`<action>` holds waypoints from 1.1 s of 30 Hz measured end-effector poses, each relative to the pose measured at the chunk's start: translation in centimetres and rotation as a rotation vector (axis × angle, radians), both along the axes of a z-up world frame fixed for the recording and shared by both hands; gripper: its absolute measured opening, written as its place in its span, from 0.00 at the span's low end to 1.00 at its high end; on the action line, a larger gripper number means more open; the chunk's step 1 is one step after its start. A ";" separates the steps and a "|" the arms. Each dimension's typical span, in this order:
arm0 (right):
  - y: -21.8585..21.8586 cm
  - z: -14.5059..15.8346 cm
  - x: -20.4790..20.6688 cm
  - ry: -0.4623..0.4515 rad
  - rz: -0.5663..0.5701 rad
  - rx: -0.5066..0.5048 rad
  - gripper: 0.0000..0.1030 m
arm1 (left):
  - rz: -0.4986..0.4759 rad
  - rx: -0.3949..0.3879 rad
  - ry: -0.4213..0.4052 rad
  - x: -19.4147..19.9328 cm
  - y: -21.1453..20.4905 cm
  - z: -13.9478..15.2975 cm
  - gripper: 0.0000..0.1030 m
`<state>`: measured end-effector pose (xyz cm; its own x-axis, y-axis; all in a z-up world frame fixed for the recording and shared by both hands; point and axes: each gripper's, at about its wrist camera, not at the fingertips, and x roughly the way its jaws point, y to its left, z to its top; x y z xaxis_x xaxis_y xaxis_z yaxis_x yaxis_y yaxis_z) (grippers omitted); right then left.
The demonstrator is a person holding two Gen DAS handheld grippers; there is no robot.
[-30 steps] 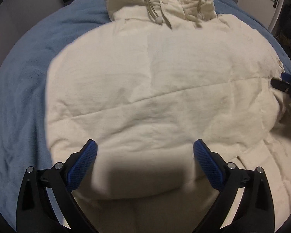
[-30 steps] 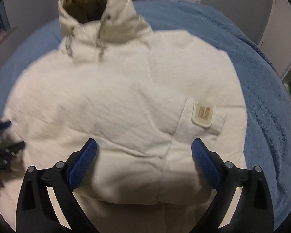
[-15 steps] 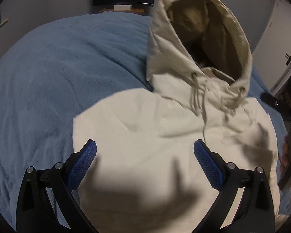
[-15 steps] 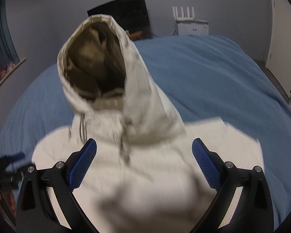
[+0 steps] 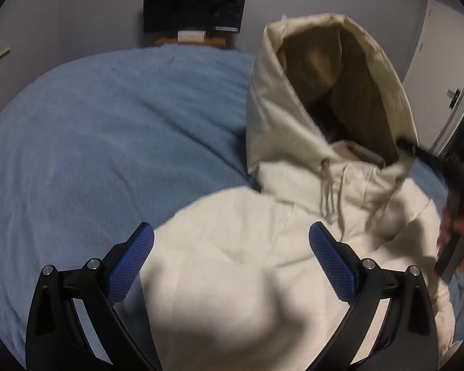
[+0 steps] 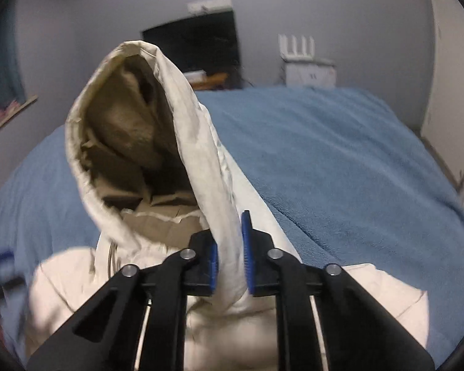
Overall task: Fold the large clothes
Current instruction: 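Grasp the hood with the right gripper while the left gripper grasps the hood edge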
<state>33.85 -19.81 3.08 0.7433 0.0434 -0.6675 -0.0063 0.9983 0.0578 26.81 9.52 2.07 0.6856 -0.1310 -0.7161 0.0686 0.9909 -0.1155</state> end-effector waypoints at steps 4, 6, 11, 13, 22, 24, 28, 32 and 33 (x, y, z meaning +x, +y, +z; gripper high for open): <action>0.8 -0.4 -5.3 -0.074 0.129 -0.124 0.08 | -0.021 -0.002 -0.091 -0.4 -0.2 1.4 0.94; 1.1 -1.1 -7.3 -0.073 0.208 -0.167 0.07 | -0.038 0.010 -0.136 -0.8 -0.6 1.9 0.94; 1.4 -3.5 -10.5 -0.036 0.327 -0.266 0.07 | -0.097 -0.013 -0.141 -1.5 -1.9 1.0 0.94; 0.9 -3.6 -10.5 -0.028 0.321 -0.242 0.07 | -0.149 0.004 -0.109 -1.5 -2.9 -0.2 0.94; 0.9 -3.6 -10.3 -0.013 0.340 -0.241 0.07 | -0.333 0.287 -0.122 -1.2 -8.9 -2.9 0.37; 0.3 -3.1 -10.3 -0.023 0.341 -0.225 0.07 | -0.344 0.287 -0.061 -0.4 -8.8 -3.2 0.07; -0.5 -2.2 -11.0 -0.038 0.362 -0.188 0.07 | -0.333 0.192 -0.085 -1.5 -7.1 -1.8 0.06; -1.3 -1.3 -11.7 -0.027 0.450 -0.151 0.08 | -0.370 0.140 -0.104 -4.2 -5.9 -1.2 0.06; -1.1 -1.8 -11.9 -0.004 0.474 -0.162 0.08 | -0.375 0.150 -0.078 -4.3 -5.9 -2.1 0.06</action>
<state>21.97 -20.92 1.29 0.6691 0.2731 -0.6911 -0.4616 0.8816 -0.0985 22.56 3.59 -0.04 0.6631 -0.2802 -0.6942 0.4315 0.9008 0.0486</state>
